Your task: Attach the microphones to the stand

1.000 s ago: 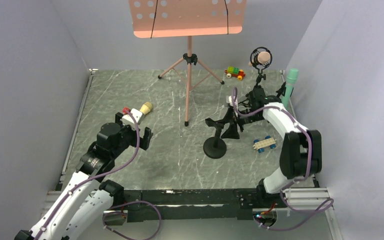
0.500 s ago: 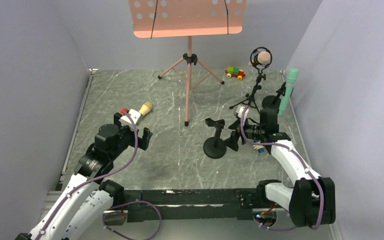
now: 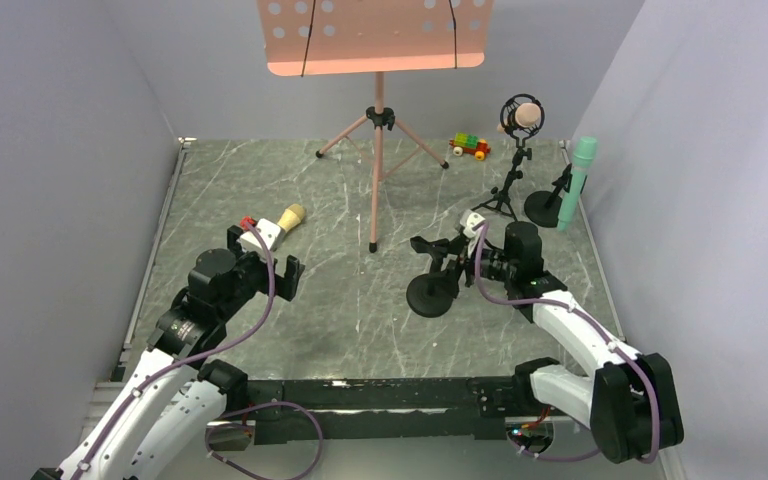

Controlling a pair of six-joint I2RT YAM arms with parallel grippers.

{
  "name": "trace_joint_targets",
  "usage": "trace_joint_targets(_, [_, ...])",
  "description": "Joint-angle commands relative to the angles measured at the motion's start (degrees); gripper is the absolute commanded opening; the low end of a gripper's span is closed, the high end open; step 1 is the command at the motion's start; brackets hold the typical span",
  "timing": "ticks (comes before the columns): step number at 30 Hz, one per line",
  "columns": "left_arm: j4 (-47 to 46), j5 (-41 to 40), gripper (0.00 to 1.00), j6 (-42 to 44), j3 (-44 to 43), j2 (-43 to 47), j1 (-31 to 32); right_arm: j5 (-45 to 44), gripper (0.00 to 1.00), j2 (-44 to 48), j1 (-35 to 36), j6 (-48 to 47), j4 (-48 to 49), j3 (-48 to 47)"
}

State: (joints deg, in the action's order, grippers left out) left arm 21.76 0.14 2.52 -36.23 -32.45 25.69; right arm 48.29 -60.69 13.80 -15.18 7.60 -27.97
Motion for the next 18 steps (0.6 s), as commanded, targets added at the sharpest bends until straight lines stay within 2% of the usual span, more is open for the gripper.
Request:
trace_joint_targets(1, [-1.68, 0.62, 0.99, 0.38, -0.11, 0.08, -0.21, -0.64, 0.81, -0.43, 0.13, 2.03, 7.52, 0.36])
trace_joint_targets(3, [-1.64, 0.80, 0.99, 0.38, -0.24, -0.41, -0.23, 0.74, 0.74, -1.26, 0.26, 2.00, 8.69, 0.49])
trace_joint_targets(5, [-1.48, 0.82, 0.99, 0.38, -0.32, -0.67, -0.22, 1.97, 0.63, -2.53, 0.53, 1.70, 9.99, 0.56])
trace_joint_targets(8, [-1.41, 0.61, 0.99, 0.38, -0.25, -0.50, -0.22, 3.13, 0.37, -4.41, 1.13, -1.95, 8.19, -0.47])
trace_joint_targets(12, [-1.48, 0.39, 0.99, 0.46, -0.07, -0.18, -0.22, 5.75, 0.12, -5.64, 1.09, -7.71, 3.20, -2.24])
trace_joint_targets(16, [-1.46, 0.72, 0.99, 0.55, -0.15, -0.44, -0.23, 12.52, 0.09, -5.16, 0.96, -15.38, -2.99, -3.57])
trace_joint_targets(18, [-1.52, 0.82, 0.99, 0.55, -0.16, -0.49, -0.21, 17.47, 0.09, -5.75, 0.97, -21.59, -9.61, -5.68])
